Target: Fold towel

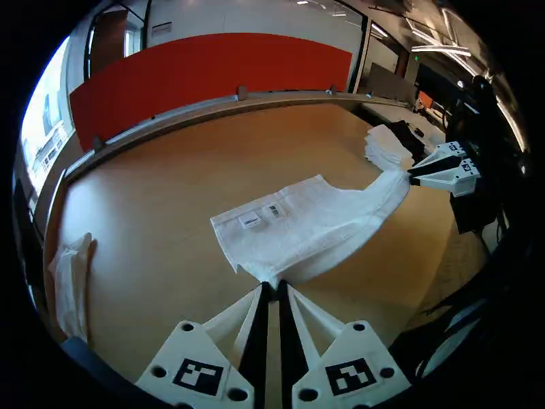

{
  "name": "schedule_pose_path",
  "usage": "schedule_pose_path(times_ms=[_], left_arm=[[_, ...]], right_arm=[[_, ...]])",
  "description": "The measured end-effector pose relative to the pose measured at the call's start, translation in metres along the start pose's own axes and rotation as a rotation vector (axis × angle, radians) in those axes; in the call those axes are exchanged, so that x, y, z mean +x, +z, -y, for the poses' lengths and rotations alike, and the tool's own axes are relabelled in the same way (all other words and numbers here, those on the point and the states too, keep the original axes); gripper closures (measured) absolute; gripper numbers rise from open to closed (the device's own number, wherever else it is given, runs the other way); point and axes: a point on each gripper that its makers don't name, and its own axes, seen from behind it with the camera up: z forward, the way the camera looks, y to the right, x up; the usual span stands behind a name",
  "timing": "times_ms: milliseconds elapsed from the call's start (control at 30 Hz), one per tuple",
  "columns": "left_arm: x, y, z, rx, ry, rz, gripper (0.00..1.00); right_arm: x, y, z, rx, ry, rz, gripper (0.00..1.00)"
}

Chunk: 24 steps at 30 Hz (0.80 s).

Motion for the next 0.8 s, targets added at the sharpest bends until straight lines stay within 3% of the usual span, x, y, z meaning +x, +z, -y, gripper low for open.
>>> schedule_pose_path(times_ms=[367,800], left_arm=[[-0.002,0.003,-0.001,0.002,-0.018,0.004,0.90],[0.006,0.021,0.015,0.023,-0.057,0.016,0.90]], right_arm=[[0.003,0.005,-0.001,0.008,-0.013,0.009,0.87],[0.000,0.024,-0.013,0.006,-0.025,0.046,0.87]])
